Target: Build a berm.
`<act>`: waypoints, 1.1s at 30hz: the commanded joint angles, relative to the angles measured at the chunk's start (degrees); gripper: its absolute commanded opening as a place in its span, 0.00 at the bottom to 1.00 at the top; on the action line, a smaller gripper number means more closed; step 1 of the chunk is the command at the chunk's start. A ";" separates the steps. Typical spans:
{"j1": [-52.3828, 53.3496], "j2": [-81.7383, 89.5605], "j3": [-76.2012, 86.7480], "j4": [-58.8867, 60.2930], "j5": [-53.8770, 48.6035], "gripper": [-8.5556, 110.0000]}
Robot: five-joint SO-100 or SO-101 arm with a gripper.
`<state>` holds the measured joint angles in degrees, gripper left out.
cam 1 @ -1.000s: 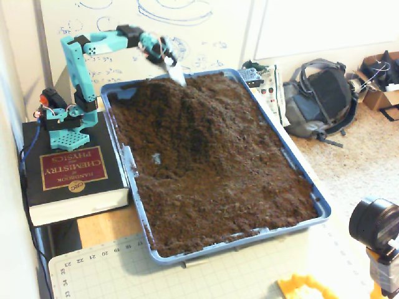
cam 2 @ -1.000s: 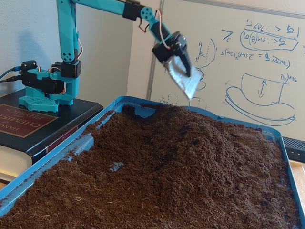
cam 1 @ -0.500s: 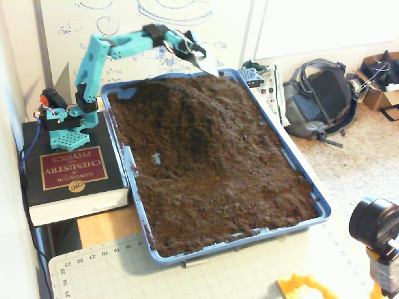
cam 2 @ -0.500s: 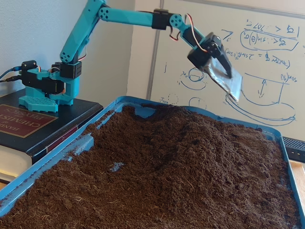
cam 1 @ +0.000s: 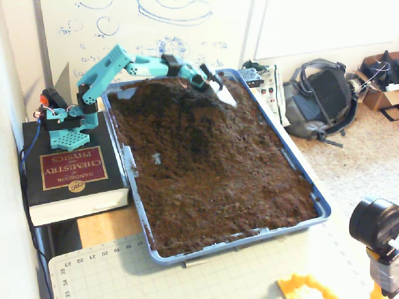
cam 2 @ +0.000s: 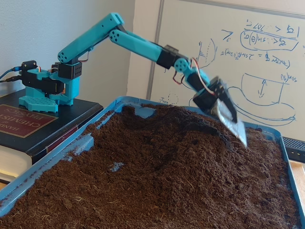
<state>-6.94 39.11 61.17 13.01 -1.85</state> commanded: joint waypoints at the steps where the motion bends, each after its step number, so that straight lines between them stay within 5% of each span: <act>1: 0.70 0.09 -6.68 -1.85 2.64 0.07; 23: -3.43 19.34 28.56 -1.05 5.19 0.07; 33: -3.69 28.21 32.17 5.19 5.27 0.07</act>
<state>-9.40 60.21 94.22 15.12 2.37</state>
